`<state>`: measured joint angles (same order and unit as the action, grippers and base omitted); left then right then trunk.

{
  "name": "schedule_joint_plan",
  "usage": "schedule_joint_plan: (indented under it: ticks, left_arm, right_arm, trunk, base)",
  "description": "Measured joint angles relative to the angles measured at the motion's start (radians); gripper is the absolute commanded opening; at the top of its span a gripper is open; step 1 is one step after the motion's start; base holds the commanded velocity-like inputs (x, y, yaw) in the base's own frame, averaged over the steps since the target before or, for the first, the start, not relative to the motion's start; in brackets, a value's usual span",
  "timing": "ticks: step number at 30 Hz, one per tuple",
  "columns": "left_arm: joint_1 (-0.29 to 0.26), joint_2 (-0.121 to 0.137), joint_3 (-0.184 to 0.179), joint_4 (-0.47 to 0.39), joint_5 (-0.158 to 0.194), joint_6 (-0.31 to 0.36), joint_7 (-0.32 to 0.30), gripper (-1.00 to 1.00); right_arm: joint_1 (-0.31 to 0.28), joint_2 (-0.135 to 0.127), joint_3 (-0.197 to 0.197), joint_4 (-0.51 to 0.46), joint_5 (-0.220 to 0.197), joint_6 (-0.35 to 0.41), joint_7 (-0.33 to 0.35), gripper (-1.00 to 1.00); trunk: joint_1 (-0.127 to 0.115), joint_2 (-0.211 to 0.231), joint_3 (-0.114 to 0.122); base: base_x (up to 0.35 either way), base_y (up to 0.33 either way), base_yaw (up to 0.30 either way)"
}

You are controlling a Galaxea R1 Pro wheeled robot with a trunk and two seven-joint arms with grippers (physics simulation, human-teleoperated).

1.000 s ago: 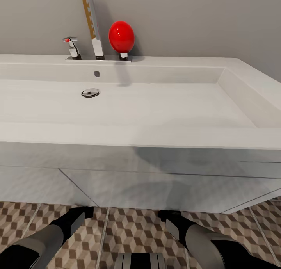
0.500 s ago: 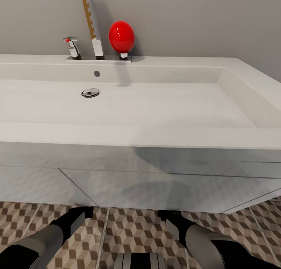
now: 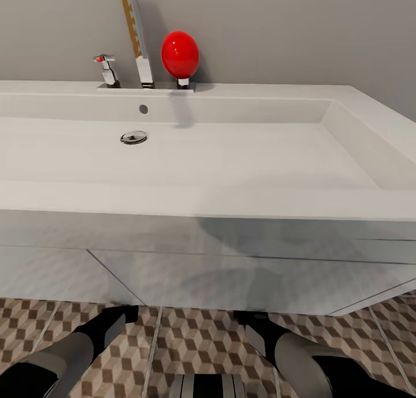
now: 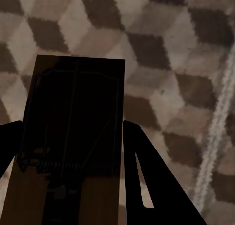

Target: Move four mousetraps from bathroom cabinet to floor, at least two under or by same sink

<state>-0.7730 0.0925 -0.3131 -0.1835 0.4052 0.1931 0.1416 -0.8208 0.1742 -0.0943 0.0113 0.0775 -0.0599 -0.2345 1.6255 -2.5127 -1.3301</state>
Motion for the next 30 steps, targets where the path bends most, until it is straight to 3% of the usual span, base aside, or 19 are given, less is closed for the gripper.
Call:
schedule_joint_plan:
  ticks: [11,19,30]
  left_arm:
    - [0.003,0.003,0.001,-0.006,0.002,-0.009,-0.001,-1.00]
    - [0.004,0.028,-0.002,-0.010,0.004,-0.056,-0.004,-1.00]
    - [0.004,0.030,0.000,-0.002,0.006,-0.071,-0.004,-1.00]
  right_arm:
    - [0.000,0.000,0.001,0.000,0.000,-0.001,0.000,-1.00]
    - [0.000,0.000,0.001,0.000,0.000,-0.001,0.000,-1.00]
    - [0.000,0.000,-0.001,0.007,-0.002,0.001,0.000,-1.00]
  trunk:
    - [0.000,0.000,0.000]
    - [0.000,0.000,0.000]
    - [-0.001,0.000,0.008]
  base:
    - [0.000,0.000,0.000]
    - [0.000,0.000,0.000]
    - [0.000,0.000,0.000]
